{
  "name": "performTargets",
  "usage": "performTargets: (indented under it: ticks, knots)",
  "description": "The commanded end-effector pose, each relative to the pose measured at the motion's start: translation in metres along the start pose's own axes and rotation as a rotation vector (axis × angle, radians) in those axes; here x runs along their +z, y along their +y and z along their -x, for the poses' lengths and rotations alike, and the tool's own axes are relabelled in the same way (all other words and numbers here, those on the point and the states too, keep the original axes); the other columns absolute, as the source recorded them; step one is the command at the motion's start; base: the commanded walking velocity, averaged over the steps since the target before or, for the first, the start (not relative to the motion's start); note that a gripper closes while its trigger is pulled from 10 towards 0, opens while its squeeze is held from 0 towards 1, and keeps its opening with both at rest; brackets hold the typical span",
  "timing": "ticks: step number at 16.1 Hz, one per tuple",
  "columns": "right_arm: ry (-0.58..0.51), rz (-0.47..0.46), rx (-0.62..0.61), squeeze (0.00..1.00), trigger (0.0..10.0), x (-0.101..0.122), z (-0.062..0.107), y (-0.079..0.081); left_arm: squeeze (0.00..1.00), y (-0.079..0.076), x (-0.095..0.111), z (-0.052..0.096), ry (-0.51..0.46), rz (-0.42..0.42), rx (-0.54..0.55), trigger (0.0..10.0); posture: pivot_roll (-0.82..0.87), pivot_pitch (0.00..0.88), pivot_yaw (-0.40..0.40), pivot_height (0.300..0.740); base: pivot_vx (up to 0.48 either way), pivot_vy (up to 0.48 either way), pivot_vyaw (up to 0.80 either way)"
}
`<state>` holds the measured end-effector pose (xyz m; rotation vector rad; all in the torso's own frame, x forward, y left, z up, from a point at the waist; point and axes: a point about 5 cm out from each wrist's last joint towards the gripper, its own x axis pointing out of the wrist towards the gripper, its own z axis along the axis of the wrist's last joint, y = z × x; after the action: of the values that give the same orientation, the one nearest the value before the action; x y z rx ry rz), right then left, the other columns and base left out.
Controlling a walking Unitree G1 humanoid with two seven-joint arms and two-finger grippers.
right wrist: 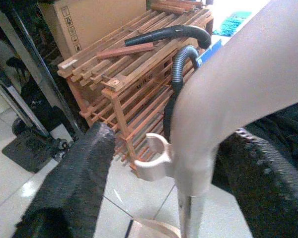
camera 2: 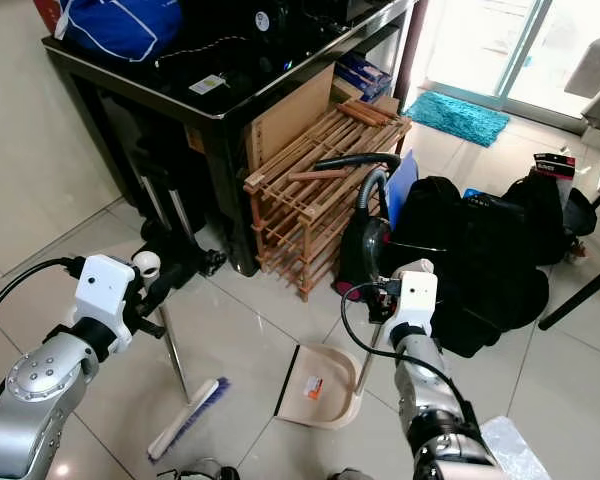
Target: Sweep floor
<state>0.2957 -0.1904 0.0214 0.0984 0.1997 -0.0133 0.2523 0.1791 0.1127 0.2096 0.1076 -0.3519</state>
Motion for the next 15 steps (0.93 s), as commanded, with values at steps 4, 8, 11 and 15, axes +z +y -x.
performTargets:
  ticks: [4,8,11,15]
  knots:
    - [-0.077,-0.043,-0.078,0.37,10.0,0.002,0.006,-0.002,0.0,0.001,0.003,-0.002,-0.014,-0.014,0.007,10.0,0.07,0.061,0.057,0.74,0.0,0.0,0.0]
    - [-0.106,-0.041,-0.148,0.0,10.0,-0.001,0.013,-0.003,0.0,0.0,-0.005,-0.003,0.013,-0.018,0.027,10.0,0.07,0.042,0.062,0.74,0.0,0.0,0.0]
    - [-0.074,-0.065,-0.184,0.0,10.0,-0.006,0.013,0.001,0.0,0.005,-0.023,-0.003,0.1,-0.025,0.079,10.0,0.06,0.033,0.082,0.74,0.0,0.0,0.0]
    - [-0.084,-0.089,-0.195,0.0,10.0,-0.001,0.008,0.002,0.0,0.013,-0.029,-0.002,0.134,-0.02,0.119,10.0,0.08,0.037,0.066,0.74,0.0,0.0,0.0]
